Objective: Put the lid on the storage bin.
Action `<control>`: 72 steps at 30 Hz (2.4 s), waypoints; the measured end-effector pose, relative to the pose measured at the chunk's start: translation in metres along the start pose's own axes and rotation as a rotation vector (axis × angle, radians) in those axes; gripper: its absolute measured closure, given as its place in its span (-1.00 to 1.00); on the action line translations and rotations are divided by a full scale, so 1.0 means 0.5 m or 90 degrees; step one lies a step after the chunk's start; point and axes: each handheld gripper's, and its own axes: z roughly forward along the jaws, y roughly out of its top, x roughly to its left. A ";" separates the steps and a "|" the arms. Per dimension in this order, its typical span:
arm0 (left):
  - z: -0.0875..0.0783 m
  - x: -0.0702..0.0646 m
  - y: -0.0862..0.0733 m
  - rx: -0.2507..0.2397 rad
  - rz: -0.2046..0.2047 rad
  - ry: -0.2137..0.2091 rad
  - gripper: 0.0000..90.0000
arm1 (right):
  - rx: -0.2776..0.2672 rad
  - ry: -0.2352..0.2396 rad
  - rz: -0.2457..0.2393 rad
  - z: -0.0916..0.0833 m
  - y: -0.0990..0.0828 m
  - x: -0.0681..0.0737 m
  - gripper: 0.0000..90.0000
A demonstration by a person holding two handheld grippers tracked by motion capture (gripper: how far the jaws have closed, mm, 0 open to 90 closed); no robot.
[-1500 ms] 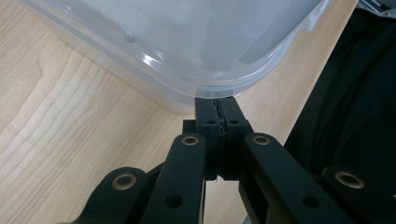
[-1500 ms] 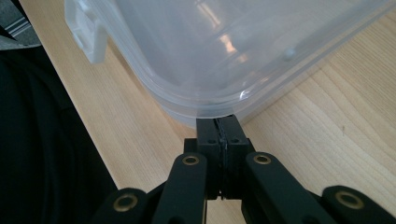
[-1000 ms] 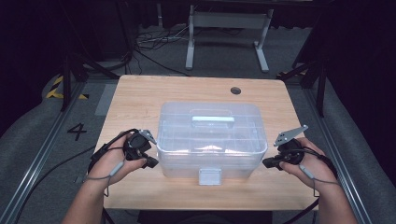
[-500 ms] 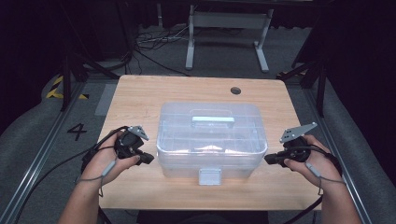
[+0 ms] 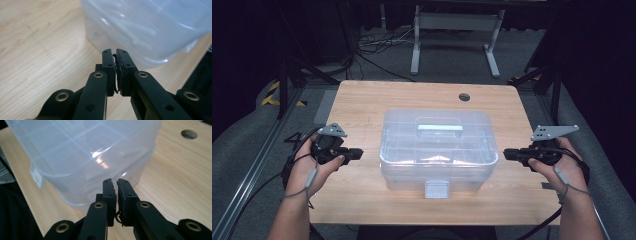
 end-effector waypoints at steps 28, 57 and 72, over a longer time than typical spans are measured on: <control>0.107 0.120 -0.041 -0.075 -0.068 0.102 -0.05 | -0.105 -0.174 0.127 0.040 -0.100 -0.167 -0.11; 0.201 0.159 -0.090 0.006 -0.090 0.089 -0.16 | -0.028 -0.169 0.132 0.183 -0.174 -0.213 -0.12; 0.236 0.152 -0.099 0.071 -0.063 0.075 -0.18 | 0.004 -0.160 0.099 0.228 -0.182 -0.198 -0.13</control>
